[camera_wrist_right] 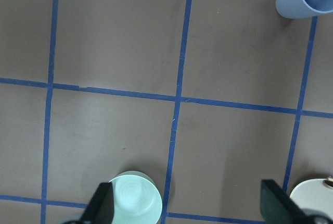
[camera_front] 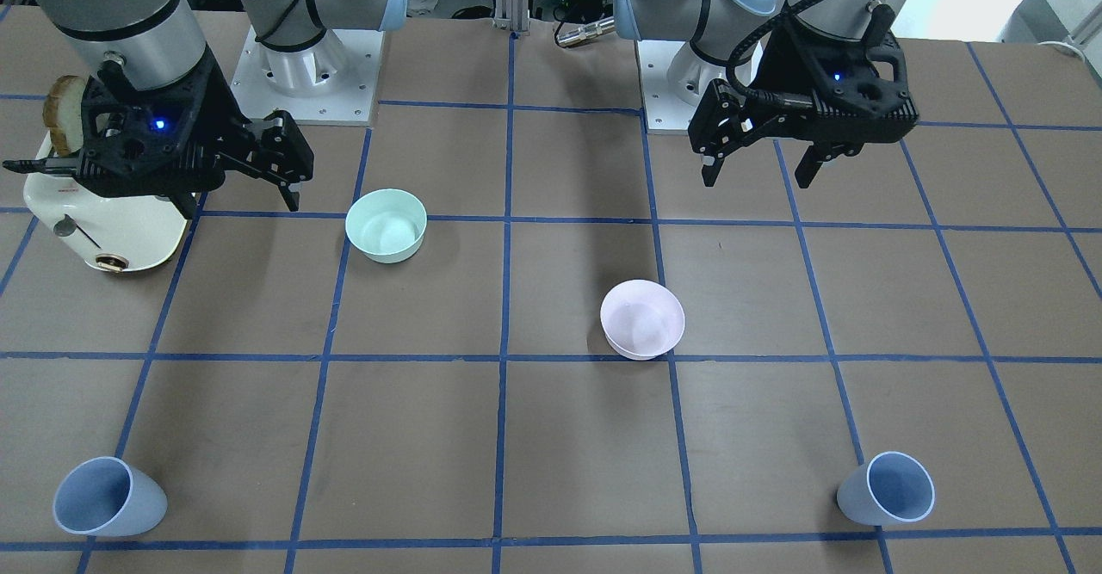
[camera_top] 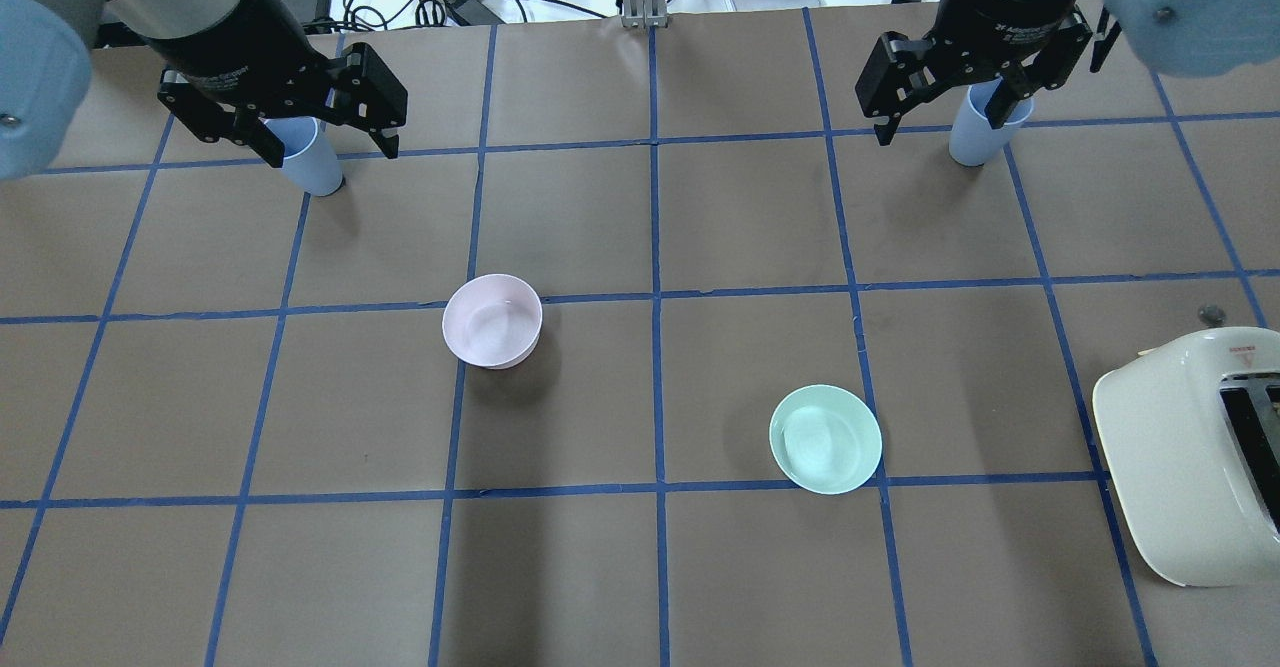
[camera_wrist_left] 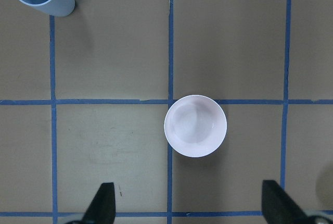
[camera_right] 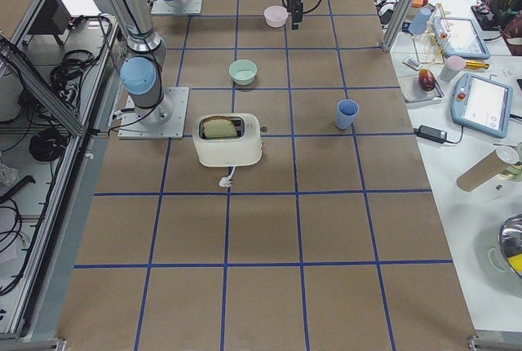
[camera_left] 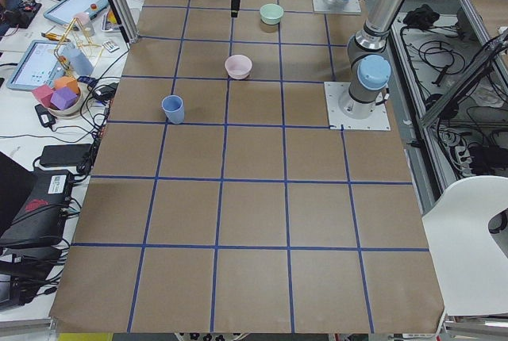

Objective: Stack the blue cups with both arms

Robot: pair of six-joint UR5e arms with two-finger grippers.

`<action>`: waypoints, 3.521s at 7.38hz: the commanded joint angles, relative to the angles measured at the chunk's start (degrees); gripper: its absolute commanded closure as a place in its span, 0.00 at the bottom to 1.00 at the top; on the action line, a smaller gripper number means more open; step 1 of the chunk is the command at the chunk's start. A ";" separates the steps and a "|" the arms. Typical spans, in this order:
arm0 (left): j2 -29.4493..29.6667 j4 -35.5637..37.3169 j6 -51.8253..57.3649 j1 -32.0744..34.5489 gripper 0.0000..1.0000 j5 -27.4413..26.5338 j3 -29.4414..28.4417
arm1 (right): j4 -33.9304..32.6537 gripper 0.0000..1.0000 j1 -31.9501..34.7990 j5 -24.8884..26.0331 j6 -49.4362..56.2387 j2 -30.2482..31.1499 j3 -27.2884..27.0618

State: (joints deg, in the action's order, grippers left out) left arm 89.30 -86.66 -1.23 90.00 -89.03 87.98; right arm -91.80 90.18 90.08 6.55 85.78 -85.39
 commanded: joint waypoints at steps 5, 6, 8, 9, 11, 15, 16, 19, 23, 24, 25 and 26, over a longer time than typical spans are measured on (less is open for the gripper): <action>0.00 0.00 0.09 0.00 0.00 0.00 0.00 | -0.05 0.00 -0.09 0.01 0.22 0.00 -0.04; 0.26 0.00 0.09 0.00 0.00 0.00 -0.52 | -0.05 0.00 -0.09 0.01 0.22 0.09 -0.04; 2.36 -0.70 0.09 0.00 0.00 0.09 -2.97 | -0.14 0.00 -0.18 0.01 0.22 0.00 -0.04; 4.98 -0.36 0.09 -0.09 0.00 0.26 -4.29 | -0.05 0.00 -0.18 0.01 0.22 0.09 0.05; 14.01 7.68 2.27 -0.61 0.00 -0.08 -6.40 | -0.05 0.00 -0.35 -0.08 0.22 0.00 -0.04; 33.53 14.21 13.08 -8.52 0.00 -2.02 -19.05 | -0.05 0.00 -0.35 0.01 0.13 -0.09 -0.12; 36.79 14.93 16.92 -9.83 0.00 -2.37 -20.38 | -0.05 0.00 -0.27 -0.08 0.13 -0.09 -0.12; 39.90 14.59 18.02 -11.42 0.00 -6.49 -19.60 | -0.14 0.00 -0.35 -0.08 0.13 -0.09 -0.12; 40.69 14.15 18.28 -11.43 0.85 -6.50 -19.34 | -0.14 0.00 -0.27 -0.08 0.04 -0.09 -0.21; 40.69 14.15 18.45 -11.43 1.00 -6.50 -19.42 | -0.14 0.00 -0.27 -0.08 0.13 -0.17 -0.21; 40.52 14.15 18.72 -11.43 1.00 -6.59 -19.42 | -0.14 0.00 -0.27 -0.08 0.04 -0.17 -0.21; 40.00 14.15 20.03 -11.43 1.00 -7.20 -19.51 | -0.14 0.00 -0.27 -0.08 -0.05 -0.17 -0.12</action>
State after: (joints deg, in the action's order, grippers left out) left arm 129.74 -72.50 17.71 78.58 -95.76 68.54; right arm -91.93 89.91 90.00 6.59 85.62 -85.58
